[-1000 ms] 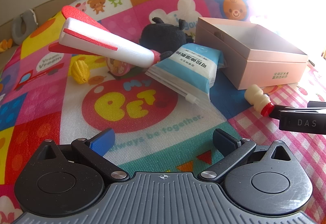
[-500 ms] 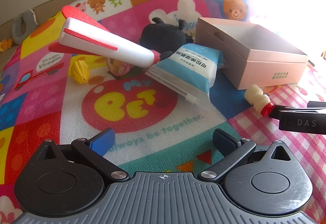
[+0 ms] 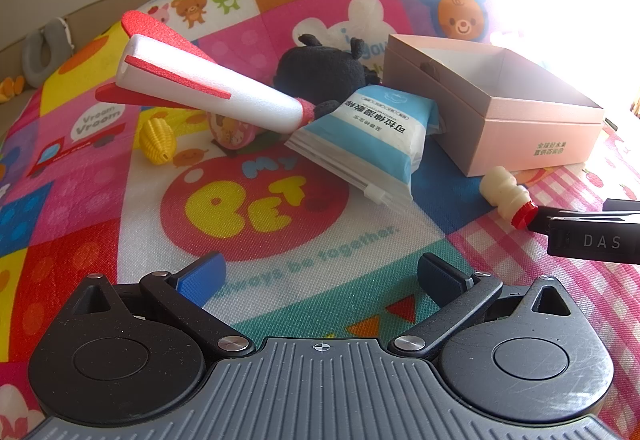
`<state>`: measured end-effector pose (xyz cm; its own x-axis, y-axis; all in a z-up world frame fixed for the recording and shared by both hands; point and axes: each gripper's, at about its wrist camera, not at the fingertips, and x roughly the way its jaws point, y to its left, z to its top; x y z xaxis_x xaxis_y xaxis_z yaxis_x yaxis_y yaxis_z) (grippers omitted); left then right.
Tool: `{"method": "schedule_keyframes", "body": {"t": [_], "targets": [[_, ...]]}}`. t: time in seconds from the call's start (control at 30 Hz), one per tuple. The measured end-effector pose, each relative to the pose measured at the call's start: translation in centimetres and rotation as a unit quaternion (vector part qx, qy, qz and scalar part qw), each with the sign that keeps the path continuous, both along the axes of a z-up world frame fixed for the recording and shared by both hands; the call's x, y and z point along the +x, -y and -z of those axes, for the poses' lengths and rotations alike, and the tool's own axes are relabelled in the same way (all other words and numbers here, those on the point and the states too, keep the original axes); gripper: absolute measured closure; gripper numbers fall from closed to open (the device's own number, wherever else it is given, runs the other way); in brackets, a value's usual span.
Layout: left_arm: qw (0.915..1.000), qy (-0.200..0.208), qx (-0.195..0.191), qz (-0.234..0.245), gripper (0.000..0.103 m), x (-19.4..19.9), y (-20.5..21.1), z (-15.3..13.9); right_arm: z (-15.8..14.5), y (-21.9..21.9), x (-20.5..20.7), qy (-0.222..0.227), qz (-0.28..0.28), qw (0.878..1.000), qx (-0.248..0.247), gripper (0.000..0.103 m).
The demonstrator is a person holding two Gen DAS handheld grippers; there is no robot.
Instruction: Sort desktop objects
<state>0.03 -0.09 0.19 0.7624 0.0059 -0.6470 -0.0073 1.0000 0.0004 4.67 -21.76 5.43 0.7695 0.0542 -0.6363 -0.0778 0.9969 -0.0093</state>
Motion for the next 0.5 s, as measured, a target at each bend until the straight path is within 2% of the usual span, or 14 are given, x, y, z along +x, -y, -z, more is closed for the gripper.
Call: {"method": "schedule_keyframes", "body": {"t": [0.5], "targets": [[1.0, 0.001, -0.002, 0.0, 0.0, -0.01, 0.13, -0.07, 0.0, 0.0, 0.0, 0.0, 0.0, 1.0, 0.0, 0.0]]}}
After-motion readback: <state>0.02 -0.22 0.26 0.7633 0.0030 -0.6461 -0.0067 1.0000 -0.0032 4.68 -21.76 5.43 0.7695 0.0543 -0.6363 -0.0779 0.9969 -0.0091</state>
